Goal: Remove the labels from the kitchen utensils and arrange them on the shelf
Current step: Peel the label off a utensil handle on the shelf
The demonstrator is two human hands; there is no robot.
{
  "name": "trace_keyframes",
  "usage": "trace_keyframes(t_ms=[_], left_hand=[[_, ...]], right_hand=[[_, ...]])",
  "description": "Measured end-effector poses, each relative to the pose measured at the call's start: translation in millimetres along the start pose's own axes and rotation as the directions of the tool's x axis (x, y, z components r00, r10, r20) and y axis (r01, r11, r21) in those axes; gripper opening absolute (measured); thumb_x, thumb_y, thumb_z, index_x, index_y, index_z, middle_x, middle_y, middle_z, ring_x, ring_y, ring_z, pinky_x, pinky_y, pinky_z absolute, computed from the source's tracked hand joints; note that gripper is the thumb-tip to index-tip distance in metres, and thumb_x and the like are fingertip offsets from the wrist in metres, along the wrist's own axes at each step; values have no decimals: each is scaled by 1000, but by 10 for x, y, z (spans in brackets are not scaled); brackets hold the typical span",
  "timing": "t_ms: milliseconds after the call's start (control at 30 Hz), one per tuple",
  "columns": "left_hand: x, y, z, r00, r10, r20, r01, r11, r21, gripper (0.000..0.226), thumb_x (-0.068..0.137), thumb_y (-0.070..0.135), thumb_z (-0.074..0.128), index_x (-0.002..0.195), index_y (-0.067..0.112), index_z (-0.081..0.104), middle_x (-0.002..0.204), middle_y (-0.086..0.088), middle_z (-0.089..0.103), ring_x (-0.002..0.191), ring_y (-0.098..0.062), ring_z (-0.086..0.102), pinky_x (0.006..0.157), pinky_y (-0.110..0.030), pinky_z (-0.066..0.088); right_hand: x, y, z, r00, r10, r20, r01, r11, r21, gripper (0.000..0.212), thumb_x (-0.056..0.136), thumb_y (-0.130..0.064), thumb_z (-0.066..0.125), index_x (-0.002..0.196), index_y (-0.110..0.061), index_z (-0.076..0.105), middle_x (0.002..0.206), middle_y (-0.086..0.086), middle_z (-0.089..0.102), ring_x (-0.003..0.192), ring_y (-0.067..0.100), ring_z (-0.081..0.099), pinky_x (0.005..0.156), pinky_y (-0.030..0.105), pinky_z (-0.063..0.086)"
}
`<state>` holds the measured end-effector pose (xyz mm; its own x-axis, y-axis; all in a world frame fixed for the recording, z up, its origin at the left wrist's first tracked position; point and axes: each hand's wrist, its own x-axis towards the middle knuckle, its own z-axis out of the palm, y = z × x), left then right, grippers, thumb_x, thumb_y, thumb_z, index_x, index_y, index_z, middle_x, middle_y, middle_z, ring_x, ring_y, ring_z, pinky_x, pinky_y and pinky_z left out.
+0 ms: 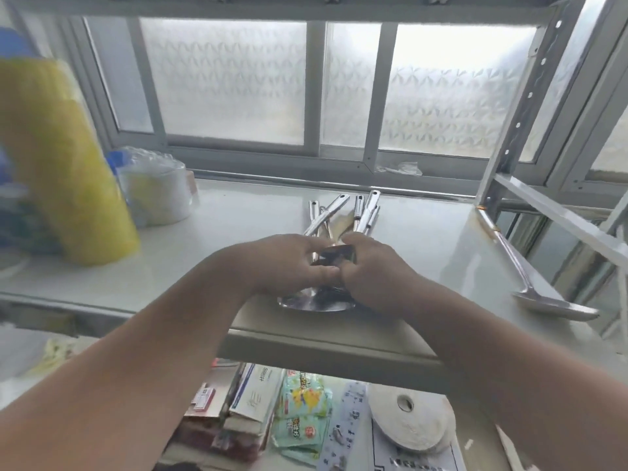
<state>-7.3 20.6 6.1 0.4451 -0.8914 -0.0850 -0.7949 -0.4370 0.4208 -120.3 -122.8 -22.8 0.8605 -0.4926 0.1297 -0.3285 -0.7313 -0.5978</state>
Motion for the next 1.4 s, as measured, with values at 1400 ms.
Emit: trace_keyframes(t_ms=[1400], left_hand=[[955, 965, 467, 973, 42, -228, -212, 561, -800, 17, 101, 22, 73, 104, 5, 76, 113, -26, 75, 99, -38, 79, 86, -39, 66]], right_hand=[[-990, 1082, -809, 762, -374, -528, 266, 925, -272, 19, 92, -1, 72, 107, -10, 78, 100, 2, 76, 89, 18, 72, 82, 32, 57]])
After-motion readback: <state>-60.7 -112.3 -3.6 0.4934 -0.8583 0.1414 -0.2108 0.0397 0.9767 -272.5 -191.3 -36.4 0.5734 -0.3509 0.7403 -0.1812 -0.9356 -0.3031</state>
